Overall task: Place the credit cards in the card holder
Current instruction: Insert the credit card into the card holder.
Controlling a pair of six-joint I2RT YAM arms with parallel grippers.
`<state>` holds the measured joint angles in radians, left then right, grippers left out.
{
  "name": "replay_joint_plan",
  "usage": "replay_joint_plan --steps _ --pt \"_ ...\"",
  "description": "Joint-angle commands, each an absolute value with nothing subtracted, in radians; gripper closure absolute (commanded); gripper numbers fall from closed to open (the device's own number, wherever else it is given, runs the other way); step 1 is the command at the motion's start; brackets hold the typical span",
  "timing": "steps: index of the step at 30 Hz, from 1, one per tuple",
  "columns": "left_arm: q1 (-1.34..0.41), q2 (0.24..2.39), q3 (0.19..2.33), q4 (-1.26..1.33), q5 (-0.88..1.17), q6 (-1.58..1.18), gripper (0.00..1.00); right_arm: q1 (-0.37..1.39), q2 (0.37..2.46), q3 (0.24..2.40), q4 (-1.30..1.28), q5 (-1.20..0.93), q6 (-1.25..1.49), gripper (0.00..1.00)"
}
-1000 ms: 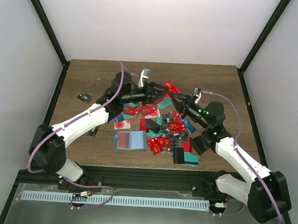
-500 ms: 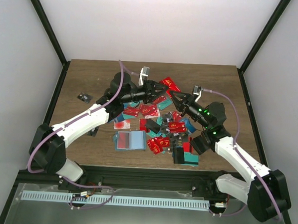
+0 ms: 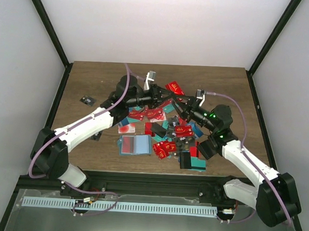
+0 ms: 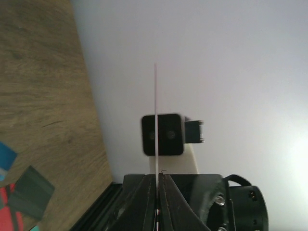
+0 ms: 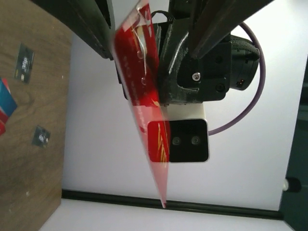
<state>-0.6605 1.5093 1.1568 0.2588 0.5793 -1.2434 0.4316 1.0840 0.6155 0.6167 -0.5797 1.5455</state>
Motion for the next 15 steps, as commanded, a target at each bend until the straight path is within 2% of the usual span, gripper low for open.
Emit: replay_joint_plan --steps 1,3,5,9,15 --pt "-0.624 1.432 1.144 0.048 0.573 -1.097 0.96 0.435 1.092 0.648 0.527 -0.682 1.427 0.48" --pt "-0.583 1.392 1.115 -0.061 0.582 -1.040 0.96 0.429 1.091 0.672 0.428 -0.704 1.342 0.40" --pt "-0.538 1.345 1.084 -0.151 0.591 -0.978 0.96 0.428 1.097 0.719 0.287 -0.720 1.209 0.37" --pt "-0.449 1.275 1.054 -0.387 0.596 -0.824 0.96 0.428 1.118 0.781 0.047 -0.738 0.973 0.36" --pt "-0.418 1.218 1.054 -0.680 0.539 -0.593 0.96 0.429 1.122 0.738 -0.086 -0.756 0.818 0.36"
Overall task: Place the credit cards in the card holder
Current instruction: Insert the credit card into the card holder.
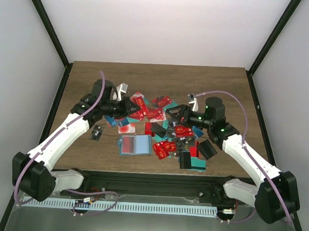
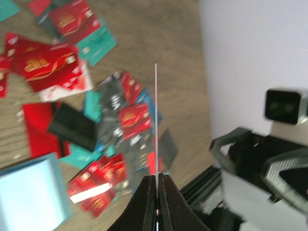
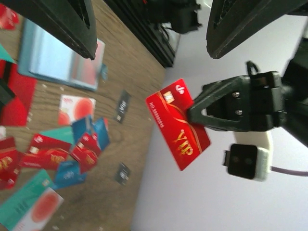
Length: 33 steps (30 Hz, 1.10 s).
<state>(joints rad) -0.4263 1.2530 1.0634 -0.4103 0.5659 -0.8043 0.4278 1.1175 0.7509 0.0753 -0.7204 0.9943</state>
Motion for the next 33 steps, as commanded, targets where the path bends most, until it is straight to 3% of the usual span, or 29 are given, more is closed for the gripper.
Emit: replay_joint_plan --steps 1,8,26,33 --pt "-0.416 1.212 1.052 -0.722 0.532 -0.559 0.96 0.428 1.123 0.719 -0.085 -0.763 0.812 0.36" --pt "-0.403 1.146 0.937 -0.809 0.471 -0.451 0.96 0.449 1.133 0.594 -0.054 -0.794 0.785 0.36" --pt "-0.374 1.053 0.571 -0.445 0.581 -0.537 0.96 0.488 1.206 0.496 0.014 -0.793 0.783 0.37" --pt "-0.370 1.023 0.486 -0.371 0.487 -0.607 0.96 0.515 1.267 0.509 0.061 -0.805 0.791 0.37"
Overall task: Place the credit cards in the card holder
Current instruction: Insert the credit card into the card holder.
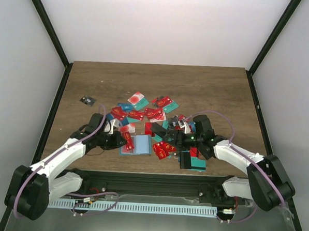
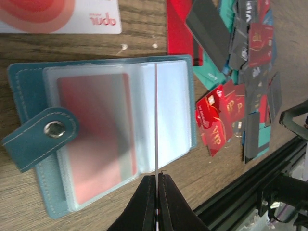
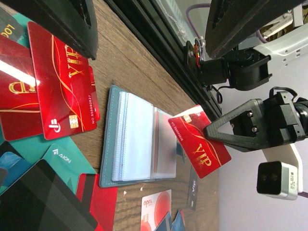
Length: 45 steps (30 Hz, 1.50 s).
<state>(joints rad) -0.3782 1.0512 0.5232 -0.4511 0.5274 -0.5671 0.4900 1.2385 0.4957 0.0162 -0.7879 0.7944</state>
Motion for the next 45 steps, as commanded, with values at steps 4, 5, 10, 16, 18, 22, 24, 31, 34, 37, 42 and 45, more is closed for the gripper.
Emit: replay_joint_plan --steps 4,5,10,16,18,22,24,31,34,37,42,45 --pt "-0.371 1.035 0.479 -0.365 0.478 -0.606 0.96 0.517 1.311 0.543 0.052 -0.809 0.779 0.37" --pt "-0.370 1.043 0.476 -0.362 0.476 -0.606 0.96 0.517 1.320 0.551 0.046 -0.809 0.774 0.37" --pt "-0.372 1.098 0.444 -0.299 0.521 -0.605 0.96 0.517 1.360 0.595 0.007 -0.811 0.740 0.38" --pt "-0.373 1.167 0.442 -0.274 0.534 -0.595 0.96 0.517 1.378 0.597 0.009 -0.814 0.736 0.38" --pt "-0.374 1.178 0.439 -0.254 0.540 -0.609 0.96 0.517 1.396 0.603 0.009 -0.817 0.730 0.38" --pt "-0.382 1.216 0.443 -0.223 0.559 -0.632 0.96 0.518 1.431 0.618 0.014 -0.825 0.721 0.38" --pt "-0.386 1.224 0.447 -0.215 0.569 -0.645 0.96 0.517 1.446 0.627 0.014 -0.829 0.716 0.38" --pt "-0.386 1.151 0.466 -0.273 0.566 -0.669 0.96 0.517 1.485 0.681 0.006 -0.843 0.701 0.38" --pt "-0.386 1.136 0.463 -0.279 0.574 -0.686 0.96 0.517 1.503 0.690 0.018 -0.848 0.710 0.38" --pt "-0.385 1.126 0.444 -0.249 0.599 -0.693 0.96 0.517 1.516 0.693 0.046 -0.857 0.728 0.38" --pt "-0.386 1.128 0.410 -0.199 0.621 -0.747 0.96 0.517 1.544 0.699 0.068 -0.873 0.740 0.38" --pt "-0.386 1.119 0.390 -0.175 0.617 -0.764 0.96 0.517 1.561 0.695 0.085 -0.883 0.749 0.38"
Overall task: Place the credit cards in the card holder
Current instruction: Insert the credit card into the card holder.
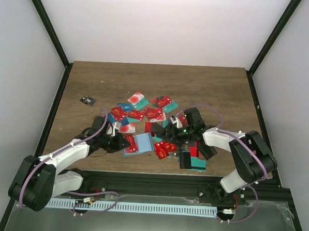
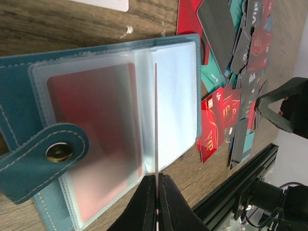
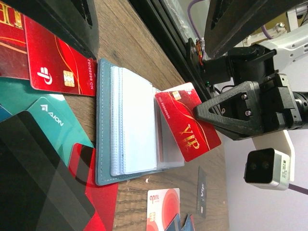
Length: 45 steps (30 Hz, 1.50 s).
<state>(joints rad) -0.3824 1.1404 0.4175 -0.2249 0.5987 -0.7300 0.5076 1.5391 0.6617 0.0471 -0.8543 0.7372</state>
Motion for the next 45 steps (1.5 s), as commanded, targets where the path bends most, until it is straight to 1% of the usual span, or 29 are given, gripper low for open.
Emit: replay_joint_plan --steps 1,9,33,40,45 --pt "-0.386 1.121 0.385 -0.169 0.616 -0.767 0.96 0.517 1.568 0.694 0.092 -0.887 0.753 0.38" --pt "-0.385 1.120 0.339 -0.081 0.634 -0.812 0.96 0.517 1.607 0.694 0.143 -0.910 0.779 0.38" --pt "-0.387 1.148 0.297 0.028 0.664 -0.858 0.96 0.521 1.767 0.742 0.208 -0.963 0.788 0.41" --pt "-0.387 1.106 0.285 -0.019 0.621 -0.851 0.96 0.528 1.784 0.748 0.217 -0.966 0.795 0.41" --pt "-0.387 1.125 0.264 0.019 0.641 -0.857 0.96 0.530 1.793 0.747 0.226 -0.969 0.799 0.41"
